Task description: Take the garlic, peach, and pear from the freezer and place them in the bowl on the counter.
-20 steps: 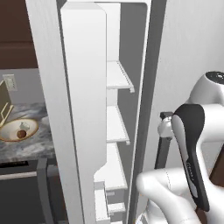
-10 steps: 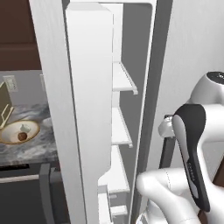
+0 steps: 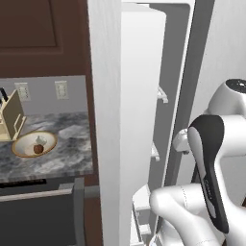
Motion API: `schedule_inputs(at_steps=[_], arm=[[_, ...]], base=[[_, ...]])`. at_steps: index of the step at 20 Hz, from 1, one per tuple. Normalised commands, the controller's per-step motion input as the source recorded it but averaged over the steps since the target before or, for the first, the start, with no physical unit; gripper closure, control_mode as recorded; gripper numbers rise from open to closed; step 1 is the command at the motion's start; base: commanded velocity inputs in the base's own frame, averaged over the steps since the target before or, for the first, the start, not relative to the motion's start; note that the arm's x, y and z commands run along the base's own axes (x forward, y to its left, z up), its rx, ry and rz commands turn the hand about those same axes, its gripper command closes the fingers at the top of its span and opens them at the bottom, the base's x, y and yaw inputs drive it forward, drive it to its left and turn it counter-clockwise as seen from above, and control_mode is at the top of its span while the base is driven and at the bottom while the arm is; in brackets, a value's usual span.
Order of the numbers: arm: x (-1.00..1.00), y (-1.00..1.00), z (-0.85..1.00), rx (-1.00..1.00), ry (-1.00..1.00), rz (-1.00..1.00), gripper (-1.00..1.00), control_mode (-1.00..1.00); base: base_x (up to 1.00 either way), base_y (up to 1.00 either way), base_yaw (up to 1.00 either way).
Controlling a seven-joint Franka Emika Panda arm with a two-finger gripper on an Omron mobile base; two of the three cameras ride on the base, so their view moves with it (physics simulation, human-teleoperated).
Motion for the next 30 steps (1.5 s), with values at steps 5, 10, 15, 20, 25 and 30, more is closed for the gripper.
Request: schedule_inputs(at_steps=[5,10,15,20,25,30], arm=[[0.00,0.00,0.00,0.00,0.00,0.00,-1.00,1.00],[0.00,0.00,0.00,0.00,0.00,0.00,-1.00,1.00],[0.00,0.00,0.00,0.00,0.00,0.00,-1.00,1.00],[-0.05,0.00,0.00,0.00,-0.03,0.00,-1.00,-1.00],[-0.16,0.12,0.51,0.00,-0.16,0.15,-1.00,-1.00],[0.09,0.07,0.68,0.00,-0.05,0.17,-1.00,-1.00]], base=[[0.50,0.18,0.00],[0.47,0.23,0.00],[0.33,0.13,0.00],[0.00,0.00,0.00],[0.00,0.00,0.00],[0.00,0.00,0.00]])
